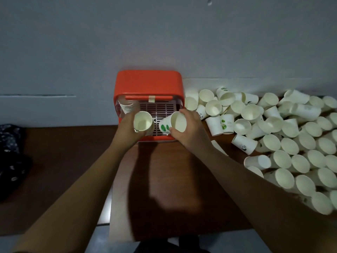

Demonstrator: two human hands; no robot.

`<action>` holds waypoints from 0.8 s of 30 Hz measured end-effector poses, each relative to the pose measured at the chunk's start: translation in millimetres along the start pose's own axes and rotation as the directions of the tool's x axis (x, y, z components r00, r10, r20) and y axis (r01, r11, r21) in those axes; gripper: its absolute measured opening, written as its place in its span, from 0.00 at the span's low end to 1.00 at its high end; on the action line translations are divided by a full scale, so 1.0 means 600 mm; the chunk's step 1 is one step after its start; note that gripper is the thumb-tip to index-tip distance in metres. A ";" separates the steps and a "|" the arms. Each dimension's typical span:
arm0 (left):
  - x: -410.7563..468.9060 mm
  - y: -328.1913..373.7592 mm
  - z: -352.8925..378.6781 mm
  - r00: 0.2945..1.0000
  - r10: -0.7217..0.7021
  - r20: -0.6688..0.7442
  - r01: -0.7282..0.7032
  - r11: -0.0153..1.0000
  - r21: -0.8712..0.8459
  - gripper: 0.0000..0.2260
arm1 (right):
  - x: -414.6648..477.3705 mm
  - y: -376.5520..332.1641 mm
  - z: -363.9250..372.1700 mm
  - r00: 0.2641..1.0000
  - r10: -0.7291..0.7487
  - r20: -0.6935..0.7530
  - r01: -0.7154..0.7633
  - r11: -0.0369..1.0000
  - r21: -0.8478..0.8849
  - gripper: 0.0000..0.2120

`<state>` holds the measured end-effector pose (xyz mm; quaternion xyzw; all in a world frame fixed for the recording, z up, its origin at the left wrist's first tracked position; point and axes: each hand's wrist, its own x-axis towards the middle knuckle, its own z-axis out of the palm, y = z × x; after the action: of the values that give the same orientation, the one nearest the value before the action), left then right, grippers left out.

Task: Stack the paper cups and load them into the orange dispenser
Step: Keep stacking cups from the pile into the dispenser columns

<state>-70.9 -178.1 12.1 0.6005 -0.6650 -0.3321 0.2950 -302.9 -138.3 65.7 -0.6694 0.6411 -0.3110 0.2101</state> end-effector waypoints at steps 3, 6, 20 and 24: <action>0.016 -0.037 0.015 0.993 -0.011 0.119 -0.003 0.993 0.114 0.32 | 0.017 -0.008 0.013 0.998 0.048 0.041 -0.048 0.999 -0.011 0.29; 0.026 -0.071 0.018 0.980 -0.033 0.196 0.013 0.995 0.103 0.36 | 0.036 -0.021 0.035 0.995 0.080 0.068 -0.079 0.997 -0.021 0.26; 0.033 -0.116 -0.014 0.947 -0.175 0.269 0.221 0.964 -0.151 0.23 | 0.087 -0.089 0.159 0.990 -0.053 0.131 0.052 0.999 0.015 0.31; 0.030 -0.110 -0.016 0.940 -0.279 0.198 0.335 0.869 -0.365 0.16 | 0.077 -0.065 0.179 0.968 0.051 0.248 -0.030 0.996 -0.089 0.32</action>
<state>-25.5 -200.6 -34.6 0.6026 -0.4994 -0.5421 0.3059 -201.5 -193.0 22.0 -0.6984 0.6357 -0.1925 0.2667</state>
